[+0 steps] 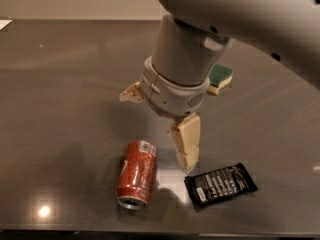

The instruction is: Place coke can upright

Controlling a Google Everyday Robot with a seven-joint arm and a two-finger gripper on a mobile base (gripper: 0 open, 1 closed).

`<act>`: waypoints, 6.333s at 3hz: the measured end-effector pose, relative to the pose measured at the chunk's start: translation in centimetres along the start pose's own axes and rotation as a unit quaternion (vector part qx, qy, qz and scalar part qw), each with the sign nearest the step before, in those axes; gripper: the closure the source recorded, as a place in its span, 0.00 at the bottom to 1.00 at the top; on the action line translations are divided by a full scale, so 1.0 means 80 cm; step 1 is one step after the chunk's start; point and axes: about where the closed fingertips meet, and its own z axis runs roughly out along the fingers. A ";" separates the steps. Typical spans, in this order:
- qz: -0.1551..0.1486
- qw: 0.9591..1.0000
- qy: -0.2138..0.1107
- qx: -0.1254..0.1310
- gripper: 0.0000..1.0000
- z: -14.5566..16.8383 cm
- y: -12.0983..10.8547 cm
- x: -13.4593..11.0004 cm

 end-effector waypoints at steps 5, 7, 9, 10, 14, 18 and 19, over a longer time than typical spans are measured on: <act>-0.273 0.958 0.046 -0.074 0.00 0.065 0.015 -0.049; -0.277 0.957 0.039 -0.082 0.00 0.083 0.036 -0.059; -0.290 0.952 0.052 -0.081 0.41 0.090 0.046 -0.063; -0.293 0.950 0.058 -0.087 0.64 0.095 0.048 -0.063; -0.101 0.990 -0.084 -0.053 1.00 -0.008 -0.027 -0.067; 0.157 0.935 -0.318 0.006 1.00 -0.023 -0.063 -0.011; 0.193 0.915 -0.354 0.027 1.00 -0.023 -0.063 0.009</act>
Offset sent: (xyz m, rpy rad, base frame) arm -0.0158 0.0397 -0.0427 -0.1658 -0.1004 0.4562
